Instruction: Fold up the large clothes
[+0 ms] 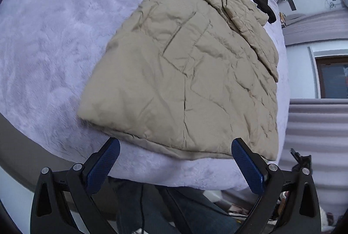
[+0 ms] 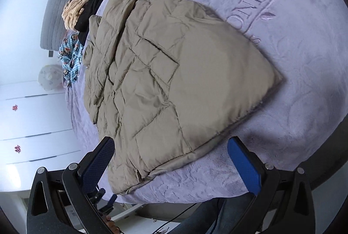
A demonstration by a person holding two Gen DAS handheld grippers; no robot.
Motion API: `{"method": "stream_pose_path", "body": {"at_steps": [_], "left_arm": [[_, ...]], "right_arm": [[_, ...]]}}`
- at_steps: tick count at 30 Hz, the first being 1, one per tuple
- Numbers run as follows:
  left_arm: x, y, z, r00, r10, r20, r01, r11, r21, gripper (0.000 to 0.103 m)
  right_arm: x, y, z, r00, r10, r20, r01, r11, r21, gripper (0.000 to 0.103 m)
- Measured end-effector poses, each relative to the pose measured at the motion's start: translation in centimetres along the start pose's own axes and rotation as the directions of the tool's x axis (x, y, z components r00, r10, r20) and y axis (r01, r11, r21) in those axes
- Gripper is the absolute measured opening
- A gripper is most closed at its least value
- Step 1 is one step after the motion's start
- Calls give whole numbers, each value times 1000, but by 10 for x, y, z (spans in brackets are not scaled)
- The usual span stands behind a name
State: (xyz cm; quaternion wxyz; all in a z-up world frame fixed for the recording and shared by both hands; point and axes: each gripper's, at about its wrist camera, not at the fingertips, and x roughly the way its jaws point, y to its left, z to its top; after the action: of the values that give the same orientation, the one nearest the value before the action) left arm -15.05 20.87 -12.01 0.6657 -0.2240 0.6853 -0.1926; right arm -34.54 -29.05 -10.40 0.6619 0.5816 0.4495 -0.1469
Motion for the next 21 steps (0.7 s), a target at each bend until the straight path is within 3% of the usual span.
{"method": "stream_pose_path", "body": {"at_steps": [4,12,14,17,19,21], "left_arm": [[23,8,-6,996,-54,-71,49,996,-70,102],[39,-15,20,994,-107,-3,106,993,-56,102],[43,-21,26,995,-96,1,96,994,-50,95],[48,-25,31,997,-75,-7,74,997,-35,74],[54,-27,35,997,-69,-28,68,997,-26,35],[54,-28,37,998,-63,-30,63,998,-11,18]], "right_arm": [[0,-17,-2,1000,22,4,-22,998,64,103],[15,-39,2,996,85,20,-87,981,174,103],[19,-40,5,993,110,35,-114,975,190,103],[23,-38,9,989,137,50,-144,969,198,99],[26,-35,12,986,158,51,-165,965,203,89],[29,-35,14,988,148,42,-154,966,206,74]]}}
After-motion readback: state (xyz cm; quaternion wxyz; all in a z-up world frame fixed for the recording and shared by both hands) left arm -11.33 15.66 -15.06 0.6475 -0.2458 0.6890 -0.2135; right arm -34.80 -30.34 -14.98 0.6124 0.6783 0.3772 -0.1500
